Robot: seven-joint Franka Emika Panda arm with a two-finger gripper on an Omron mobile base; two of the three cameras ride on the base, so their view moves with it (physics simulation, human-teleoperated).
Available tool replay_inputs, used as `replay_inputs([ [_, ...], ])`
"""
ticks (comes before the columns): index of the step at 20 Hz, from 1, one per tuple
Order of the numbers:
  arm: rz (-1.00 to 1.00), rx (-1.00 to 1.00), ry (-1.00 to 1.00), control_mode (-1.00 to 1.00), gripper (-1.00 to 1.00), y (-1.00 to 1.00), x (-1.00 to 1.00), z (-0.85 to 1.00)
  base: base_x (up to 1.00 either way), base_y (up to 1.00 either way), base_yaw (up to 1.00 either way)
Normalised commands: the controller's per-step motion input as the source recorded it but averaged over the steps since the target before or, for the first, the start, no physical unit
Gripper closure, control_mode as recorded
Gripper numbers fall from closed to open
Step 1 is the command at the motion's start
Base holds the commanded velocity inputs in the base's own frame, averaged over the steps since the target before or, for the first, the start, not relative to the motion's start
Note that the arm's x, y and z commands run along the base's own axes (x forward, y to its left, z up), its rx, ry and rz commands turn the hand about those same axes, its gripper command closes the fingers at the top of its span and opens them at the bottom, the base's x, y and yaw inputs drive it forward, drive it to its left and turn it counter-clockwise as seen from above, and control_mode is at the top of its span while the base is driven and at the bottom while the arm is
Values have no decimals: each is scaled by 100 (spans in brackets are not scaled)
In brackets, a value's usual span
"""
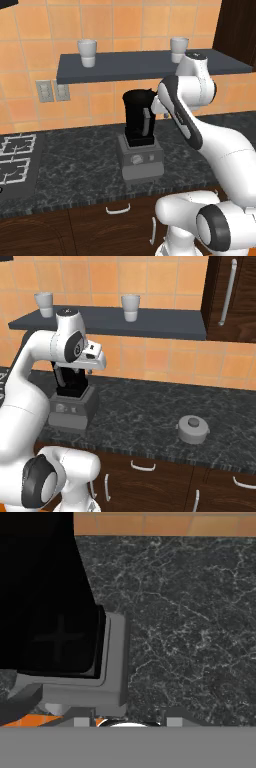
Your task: Close the lid blender by securely placing the lid on top.
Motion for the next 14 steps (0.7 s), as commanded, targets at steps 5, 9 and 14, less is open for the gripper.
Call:
replay_inputs([
  [5, 0, 0, -1, -100, -100, -26, -40, -3, 0, 0, 0],
  [9, -7, 1, -5, -100, -100, -67, -47, -11, 0, 0, 0],
  [14, -12, 2, 0, -100, -100, -86, -27, -21, 0, 0, 0],
])
